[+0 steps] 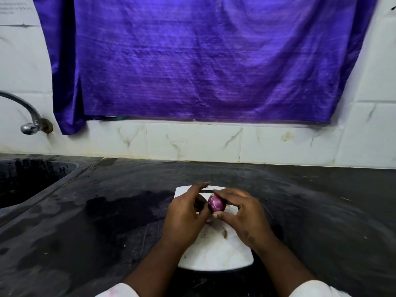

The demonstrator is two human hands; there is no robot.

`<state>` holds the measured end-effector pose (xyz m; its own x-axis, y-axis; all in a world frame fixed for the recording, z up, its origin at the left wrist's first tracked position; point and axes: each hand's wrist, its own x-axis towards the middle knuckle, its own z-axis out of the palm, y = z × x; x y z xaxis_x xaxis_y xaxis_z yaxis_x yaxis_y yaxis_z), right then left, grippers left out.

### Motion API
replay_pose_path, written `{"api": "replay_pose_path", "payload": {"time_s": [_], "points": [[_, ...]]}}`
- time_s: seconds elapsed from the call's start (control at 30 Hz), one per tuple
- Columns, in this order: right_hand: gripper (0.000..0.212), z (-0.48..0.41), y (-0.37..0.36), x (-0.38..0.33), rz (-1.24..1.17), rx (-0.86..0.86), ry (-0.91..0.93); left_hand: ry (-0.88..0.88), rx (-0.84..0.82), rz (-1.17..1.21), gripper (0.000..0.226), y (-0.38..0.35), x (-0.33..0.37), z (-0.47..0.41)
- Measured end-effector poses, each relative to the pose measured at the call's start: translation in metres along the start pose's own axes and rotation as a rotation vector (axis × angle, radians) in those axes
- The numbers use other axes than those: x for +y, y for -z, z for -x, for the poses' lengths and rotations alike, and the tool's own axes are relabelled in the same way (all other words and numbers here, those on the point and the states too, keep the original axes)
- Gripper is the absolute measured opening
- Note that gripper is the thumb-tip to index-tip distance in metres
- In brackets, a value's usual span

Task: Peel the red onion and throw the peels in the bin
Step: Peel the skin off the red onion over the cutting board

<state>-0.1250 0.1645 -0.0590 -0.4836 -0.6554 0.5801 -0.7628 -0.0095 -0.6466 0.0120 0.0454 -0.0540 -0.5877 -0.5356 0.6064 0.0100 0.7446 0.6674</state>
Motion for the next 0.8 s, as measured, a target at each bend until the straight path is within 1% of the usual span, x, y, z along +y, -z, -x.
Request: {"api": "replay_pose_path", "payload": {"time_s": [0.2, 0.4, 0.57, 0.67, 0.8], "points": [[0.061, 0.0, 0.0009, 0.0002, -0.018, 0.012, -0.011, 0.029, -0.007, 0.025, 0.058, -0.0002, 0.001, 0.0005], [0.06, 0.0007, 0.0036, -0.003, 0.053, -0.015, 0.004, 0.003, -0.035, -0.005, 0.058, 0.0001, -0.0005, 0.0005], [0.059, 0.001, 0.0044, -0.005, 0.071, -0.024, 0.009, -0.022, -0.042, -0.072, 0.073, -0.0003, -0.0006, 0.0006], [0.058, 0.0006, 0.0047, -0.0048, 0.028, -0.025, 0.008, -0.045, -0.045, -0.09, 0.081, -0.0005, 0.0, 0.0007], [0.056, -0.0002, 0.0061, -0.0052, -0.121, -0.034, -0.014, -0.033, -0.028, -0.028, 0.086, 0.001, 0.0018, -0.0002]]}}
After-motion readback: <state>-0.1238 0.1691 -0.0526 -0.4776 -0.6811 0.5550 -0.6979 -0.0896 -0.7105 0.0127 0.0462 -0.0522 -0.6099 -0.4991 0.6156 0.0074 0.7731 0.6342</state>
